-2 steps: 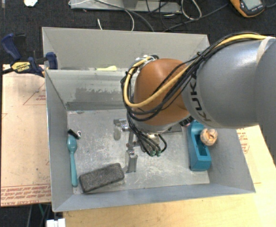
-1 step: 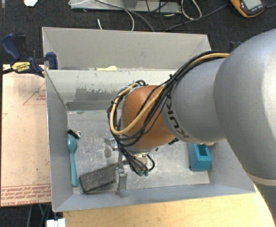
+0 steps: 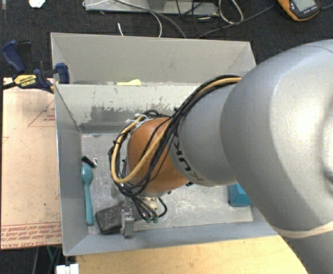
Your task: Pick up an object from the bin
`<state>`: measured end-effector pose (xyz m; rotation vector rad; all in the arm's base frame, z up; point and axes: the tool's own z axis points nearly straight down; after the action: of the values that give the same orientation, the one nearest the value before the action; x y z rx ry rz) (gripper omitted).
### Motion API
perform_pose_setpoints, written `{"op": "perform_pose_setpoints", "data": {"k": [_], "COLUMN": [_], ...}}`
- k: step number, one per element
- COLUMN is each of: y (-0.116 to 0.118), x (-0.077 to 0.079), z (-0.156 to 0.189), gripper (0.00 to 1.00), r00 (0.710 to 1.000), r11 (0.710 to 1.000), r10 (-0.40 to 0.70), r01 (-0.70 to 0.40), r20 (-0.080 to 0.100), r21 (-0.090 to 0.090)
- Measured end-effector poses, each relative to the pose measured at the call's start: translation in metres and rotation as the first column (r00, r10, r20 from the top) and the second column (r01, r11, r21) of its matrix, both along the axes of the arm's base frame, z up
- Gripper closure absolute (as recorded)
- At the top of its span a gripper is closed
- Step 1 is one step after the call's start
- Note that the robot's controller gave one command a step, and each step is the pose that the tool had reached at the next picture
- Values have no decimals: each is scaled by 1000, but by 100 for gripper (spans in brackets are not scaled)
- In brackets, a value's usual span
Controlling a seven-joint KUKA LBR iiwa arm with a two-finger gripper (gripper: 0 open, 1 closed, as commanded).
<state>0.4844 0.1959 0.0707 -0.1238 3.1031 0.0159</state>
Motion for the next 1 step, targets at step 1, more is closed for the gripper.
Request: {"op": "perform_pose_setpoints", "data": {"k": [1], "y": [-6], "x": [16], "z": [-1], "gripper": [100], "r00": [994], "r11": [994], "r10": [107], "r01": [-107], "r20": [-32], "r21": [-9]}}
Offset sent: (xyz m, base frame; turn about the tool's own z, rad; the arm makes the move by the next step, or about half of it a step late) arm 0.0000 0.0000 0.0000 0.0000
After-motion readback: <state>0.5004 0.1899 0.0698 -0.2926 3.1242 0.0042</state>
